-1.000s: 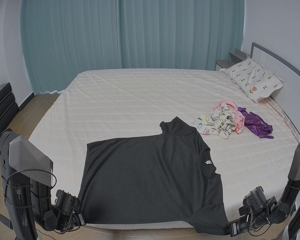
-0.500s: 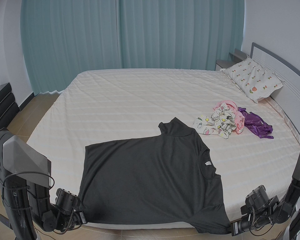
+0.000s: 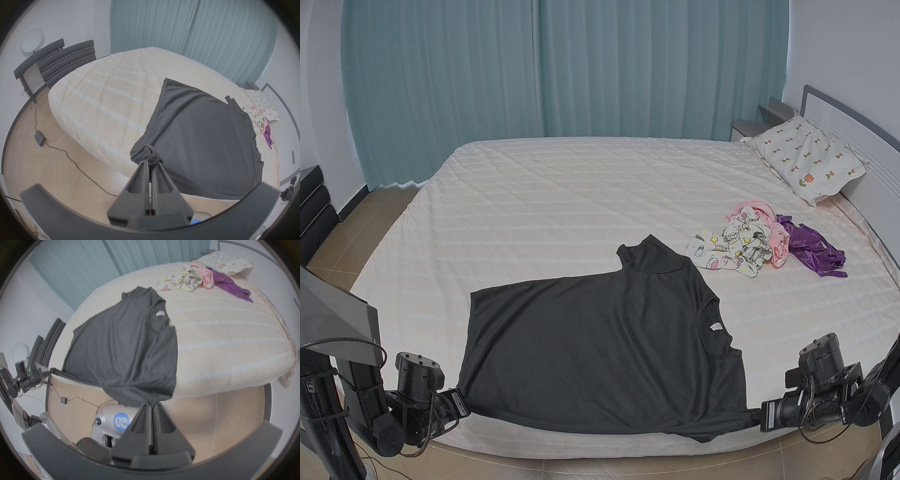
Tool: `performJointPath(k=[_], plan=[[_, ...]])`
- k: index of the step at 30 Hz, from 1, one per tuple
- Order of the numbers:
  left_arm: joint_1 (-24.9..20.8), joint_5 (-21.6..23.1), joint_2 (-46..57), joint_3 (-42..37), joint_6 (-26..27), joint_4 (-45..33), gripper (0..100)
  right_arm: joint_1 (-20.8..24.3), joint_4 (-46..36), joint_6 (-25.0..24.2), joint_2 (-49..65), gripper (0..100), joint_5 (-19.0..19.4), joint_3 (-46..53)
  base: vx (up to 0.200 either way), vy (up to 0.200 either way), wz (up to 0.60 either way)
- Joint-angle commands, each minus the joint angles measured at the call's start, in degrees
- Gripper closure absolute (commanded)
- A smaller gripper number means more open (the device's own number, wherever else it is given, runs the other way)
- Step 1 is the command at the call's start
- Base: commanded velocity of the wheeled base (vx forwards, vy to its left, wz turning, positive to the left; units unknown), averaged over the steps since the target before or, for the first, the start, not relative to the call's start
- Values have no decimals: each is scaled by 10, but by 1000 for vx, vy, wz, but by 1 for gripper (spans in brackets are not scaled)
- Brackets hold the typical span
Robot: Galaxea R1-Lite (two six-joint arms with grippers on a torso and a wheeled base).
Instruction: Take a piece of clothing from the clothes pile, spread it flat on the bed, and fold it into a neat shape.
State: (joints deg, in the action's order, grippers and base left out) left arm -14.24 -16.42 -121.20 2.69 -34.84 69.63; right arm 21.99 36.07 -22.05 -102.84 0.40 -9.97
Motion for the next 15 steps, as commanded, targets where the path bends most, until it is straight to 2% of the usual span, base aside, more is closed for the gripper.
performJointPath(k=[1, 8, 15], plan=[[5, -1, -2, 20, 0, 3, 100, -17, 0, 0, 5, 100, -1, -38, 0, 0, 0], [14, -2, -1, 34, -1, 3, 100, -34, -44, -7, 5, 100, -18, -100, 0, 0, 0], [25, -3, 3, 28, 0, 3, 100, -46, -46, -12, 19, 100, -22, -128, 0, 0, 0]])
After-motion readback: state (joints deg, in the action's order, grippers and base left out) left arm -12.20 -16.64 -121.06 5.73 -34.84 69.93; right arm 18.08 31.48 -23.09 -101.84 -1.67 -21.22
